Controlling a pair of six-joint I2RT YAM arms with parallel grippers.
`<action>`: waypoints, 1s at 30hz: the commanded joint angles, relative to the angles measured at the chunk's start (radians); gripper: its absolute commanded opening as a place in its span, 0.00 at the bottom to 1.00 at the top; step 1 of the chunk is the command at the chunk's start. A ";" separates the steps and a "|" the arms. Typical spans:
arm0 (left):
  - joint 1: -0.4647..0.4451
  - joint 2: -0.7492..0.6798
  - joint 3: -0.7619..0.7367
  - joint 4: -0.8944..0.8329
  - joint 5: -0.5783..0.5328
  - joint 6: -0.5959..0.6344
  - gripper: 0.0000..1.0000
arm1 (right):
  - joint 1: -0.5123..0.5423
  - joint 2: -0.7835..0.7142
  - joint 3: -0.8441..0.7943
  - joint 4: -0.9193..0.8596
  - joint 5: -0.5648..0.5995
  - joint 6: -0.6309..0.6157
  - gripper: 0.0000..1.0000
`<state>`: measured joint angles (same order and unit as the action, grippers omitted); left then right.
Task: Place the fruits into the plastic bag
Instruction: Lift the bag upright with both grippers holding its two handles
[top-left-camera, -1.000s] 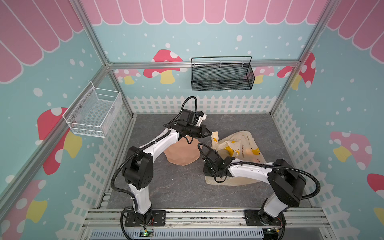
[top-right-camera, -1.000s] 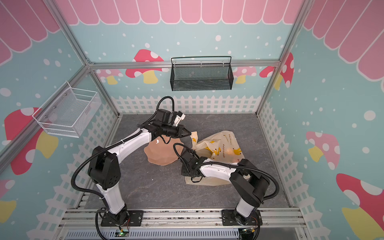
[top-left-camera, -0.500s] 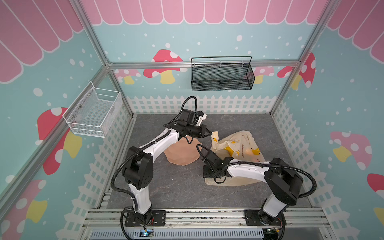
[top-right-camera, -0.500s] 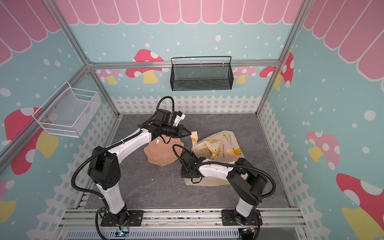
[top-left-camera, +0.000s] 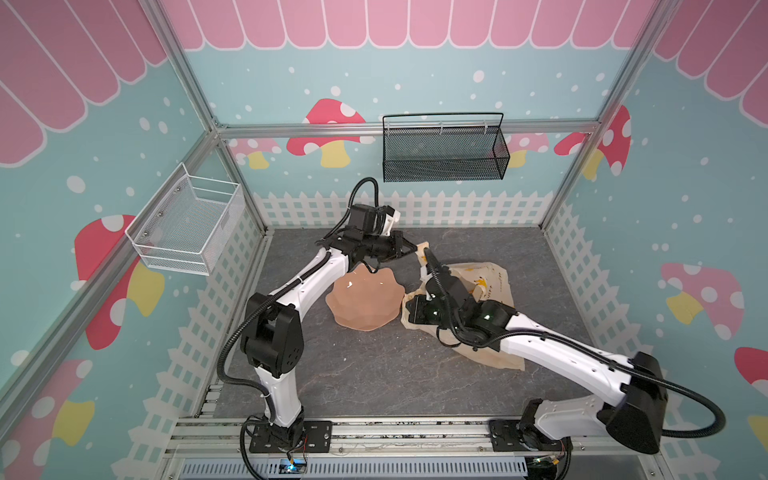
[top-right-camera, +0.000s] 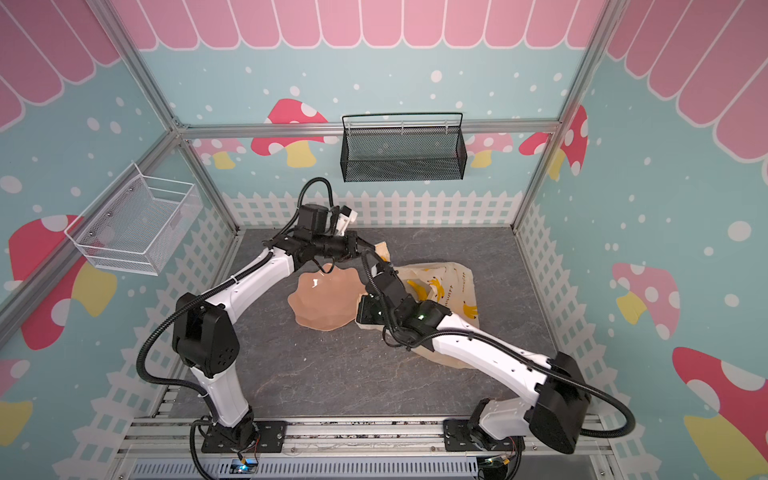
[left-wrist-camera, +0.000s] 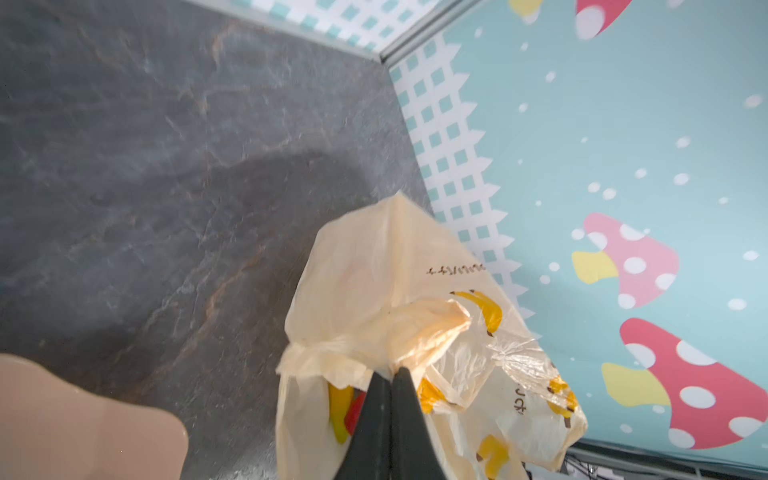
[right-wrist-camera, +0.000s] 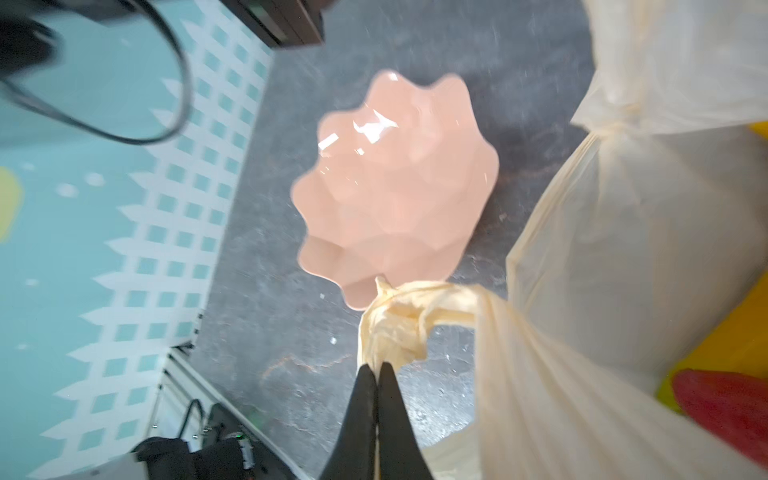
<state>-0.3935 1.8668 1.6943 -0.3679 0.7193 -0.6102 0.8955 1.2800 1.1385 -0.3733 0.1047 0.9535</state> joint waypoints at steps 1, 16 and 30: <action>0.024 -0.015 0.122 0.016 0.000 -0.093 0.00 | -0.037 -0.095 0.041 -0.067 0.062 -0.057 0.00; 0.060 0.146 0.641 -0.151 -0.058 -0.158 0.00 | -0.249 -0.244 0.196 -0.241 0.056 -0.232 0.00; 0.065 0.122 0.533 -0.158 -0.037 -0.112 0.00 | -0.320 -0.265 0.230 -0.272 -0.003 -0.244 0.00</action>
<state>-0.3286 2.0163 2.2787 -0.5068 0.6743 -0.7471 0.5766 1.0367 1.3869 -0.6323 0.1253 0.7078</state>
